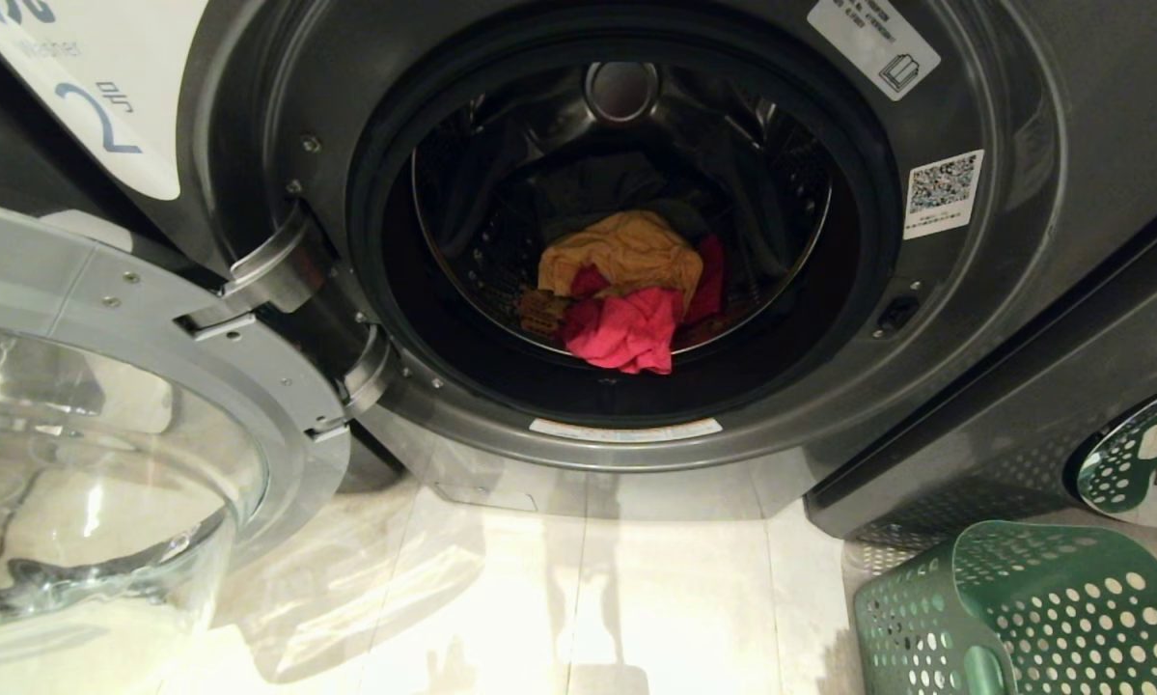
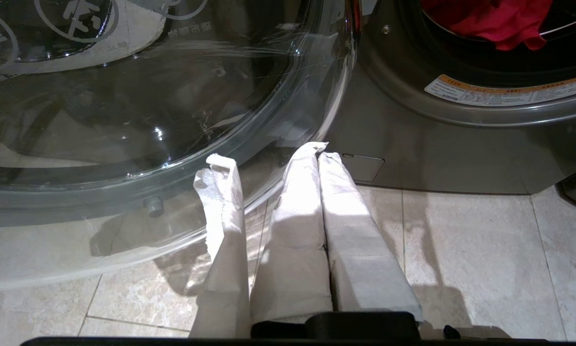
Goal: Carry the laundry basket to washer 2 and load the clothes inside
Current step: Close the washing machine door with the left hand
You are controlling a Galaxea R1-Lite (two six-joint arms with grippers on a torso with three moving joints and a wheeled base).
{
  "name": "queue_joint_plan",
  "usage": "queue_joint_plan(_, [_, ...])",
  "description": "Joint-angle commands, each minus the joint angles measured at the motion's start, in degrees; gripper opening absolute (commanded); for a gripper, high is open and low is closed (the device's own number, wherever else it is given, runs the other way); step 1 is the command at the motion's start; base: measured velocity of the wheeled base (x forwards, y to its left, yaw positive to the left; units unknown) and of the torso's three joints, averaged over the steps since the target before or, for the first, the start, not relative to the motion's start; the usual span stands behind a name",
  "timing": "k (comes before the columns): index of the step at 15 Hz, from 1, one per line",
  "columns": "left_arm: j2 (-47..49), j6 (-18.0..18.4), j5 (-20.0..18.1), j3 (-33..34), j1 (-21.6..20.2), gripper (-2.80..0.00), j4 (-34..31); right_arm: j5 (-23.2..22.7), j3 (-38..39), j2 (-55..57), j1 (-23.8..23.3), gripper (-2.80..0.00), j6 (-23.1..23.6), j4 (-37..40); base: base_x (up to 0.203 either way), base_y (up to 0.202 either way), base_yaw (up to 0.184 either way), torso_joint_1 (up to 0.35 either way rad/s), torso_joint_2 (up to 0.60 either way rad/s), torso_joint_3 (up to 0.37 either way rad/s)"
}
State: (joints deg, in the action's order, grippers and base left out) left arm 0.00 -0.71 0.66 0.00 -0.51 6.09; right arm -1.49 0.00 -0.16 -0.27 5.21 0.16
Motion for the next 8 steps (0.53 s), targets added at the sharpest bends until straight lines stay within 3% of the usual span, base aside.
queue_joint_plan(1, [0.09, 0.0, 0.04, 2.29, -0.02, -2.8, 0.07, -0.02, 0.0, 0.16, 0.0, -2.8, 0.07, 0.02, 0.0, 0.0, 0.0, 0.0, 0.0, 0.0])
queue_joint_plan(3, [0.09, 0.0, 0.04, 2.29, -0.02, -2.8, 0.07, 0.15, 0.0, 0.16, 0.0, -2.8, 0.07, 0.02, 0.0, 0.0, 0.0, 0.004, 0.0, 0.035])
queue_joint_plan(8, [0.09, -0.07, 0.04, 2.29, -0.03, -2.8, 0.07, 0.26, 0.0, 0.16, 0.0, -2.8, 0.07, 0.02, 0.0, 0.0, 0.0, 0.005, 0.0, 0.17])
